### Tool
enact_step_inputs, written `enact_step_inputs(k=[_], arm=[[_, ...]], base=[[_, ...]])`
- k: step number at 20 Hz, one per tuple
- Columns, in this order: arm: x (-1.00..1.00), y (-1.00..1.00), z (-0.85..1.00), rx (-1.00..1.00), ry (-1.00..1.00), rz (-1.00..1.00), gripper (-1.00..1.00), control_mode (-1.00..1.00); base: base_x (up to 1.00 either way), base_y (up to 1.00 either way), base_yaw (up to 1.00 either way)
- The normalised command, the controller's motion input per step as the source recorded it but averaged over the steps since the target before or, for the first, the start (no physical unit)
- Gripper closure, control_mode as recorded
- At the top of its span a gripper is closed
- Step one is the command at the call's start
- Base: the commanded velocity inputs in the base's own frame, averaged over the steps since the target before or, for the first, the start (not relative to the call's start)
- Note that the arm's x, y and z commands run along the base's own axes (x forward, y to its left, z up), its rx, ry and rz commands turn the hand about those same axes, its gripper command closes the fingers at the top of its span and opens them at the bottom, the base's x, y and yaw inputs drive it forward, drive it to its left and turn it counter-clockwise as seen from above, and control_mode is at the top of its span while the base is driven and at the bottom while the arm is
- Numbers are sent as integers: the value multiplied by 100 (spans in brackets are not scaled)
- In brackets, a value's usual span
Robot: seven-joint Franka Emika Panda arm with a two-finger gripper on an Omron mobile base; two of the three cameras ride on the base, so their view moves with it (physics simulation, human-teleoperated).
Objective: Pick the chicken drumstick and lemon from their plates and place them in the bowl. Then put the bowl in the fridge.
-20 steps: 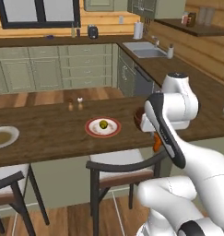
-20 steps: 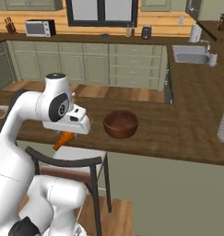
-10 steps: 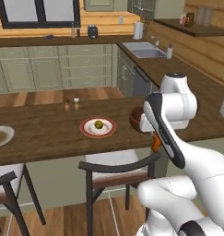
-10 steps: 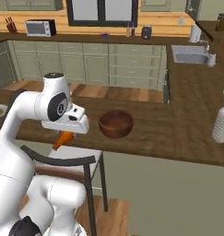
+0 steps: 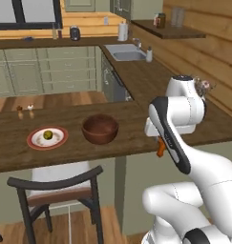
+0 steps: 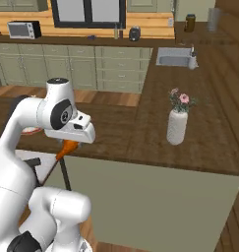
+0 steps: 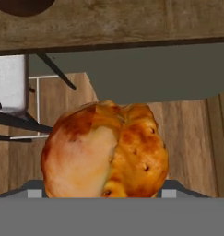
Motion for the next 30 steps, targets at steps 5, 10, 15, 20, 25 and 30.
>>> enact_step_inputs(k=[5, 10, 15, 20, 25, 30], arm=[[0, 0, 0, 0, 0, 0, 100, 100], [0, 0, 0, 0, 0, 0, 100, 100], [0, 0, 0, 0, 0, 0, 100, 100], [0, 0, 0, 0, 0, 0, 100, 100], [0, 0, 0, 0, 0, 0, 100, 100], [0, 0, 0, 0, 0, 0, 100, 100]], base=[[66, -56, 0], [47, 16, 0], [40, 48, 0], [41, 44, 0], [31, 36, 3], [8, 60, 6]])
